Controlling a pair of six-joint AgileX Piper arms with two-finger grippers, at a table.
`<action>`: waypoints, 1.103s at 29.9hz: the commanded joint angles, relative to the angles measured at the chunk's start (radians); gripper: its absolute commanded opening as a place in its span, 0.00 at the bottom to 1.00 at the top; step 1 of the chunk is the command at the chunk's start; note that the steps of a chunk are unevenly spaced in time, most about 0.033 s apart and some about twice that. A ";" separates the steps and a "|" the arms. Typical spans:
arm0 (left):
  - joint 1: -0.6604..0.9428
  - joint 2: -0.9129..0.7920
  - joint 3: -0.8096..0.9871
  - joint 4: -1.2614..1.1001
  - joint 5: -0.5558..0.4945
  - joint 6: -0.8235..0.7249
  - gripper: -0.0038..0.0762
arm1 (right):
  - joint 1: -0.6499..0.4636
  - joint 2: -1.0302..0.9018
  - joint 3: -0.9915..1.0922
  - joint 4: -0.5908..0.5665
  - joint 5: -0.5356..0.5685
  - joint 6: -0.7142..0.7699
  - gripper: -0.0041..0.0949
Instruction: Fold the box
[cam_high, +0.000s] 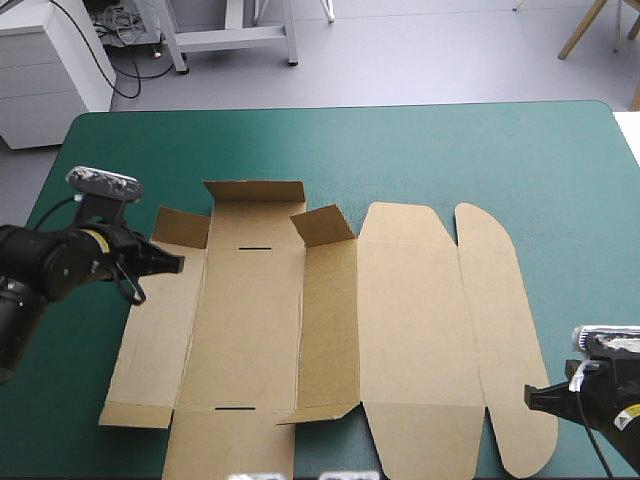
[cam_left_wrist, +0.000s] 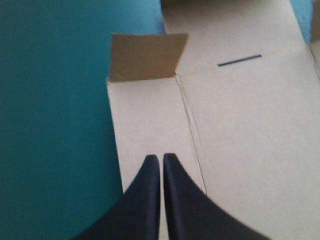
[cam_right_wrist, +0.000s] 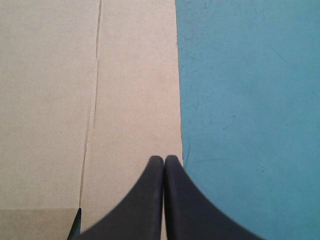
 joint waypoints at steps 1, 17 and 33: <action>0.136 0.043 -0.104 -0.086 -0.037 0.054 0.06 | -0.009 0.007 -0.025 0.009 -0.057 -0.009 0.02; 0.927 0.158 -0.098 -0.640 0.169 0.475 0.06 | -0.009 0.007 0.067 0.042 -0.087 -0.008 0.02; 1.058 0.158 0.105 -0.708 0.222 0.676 0.06 | -0.007 0.007 0.067 0.044 -0.087 -0.012 0.02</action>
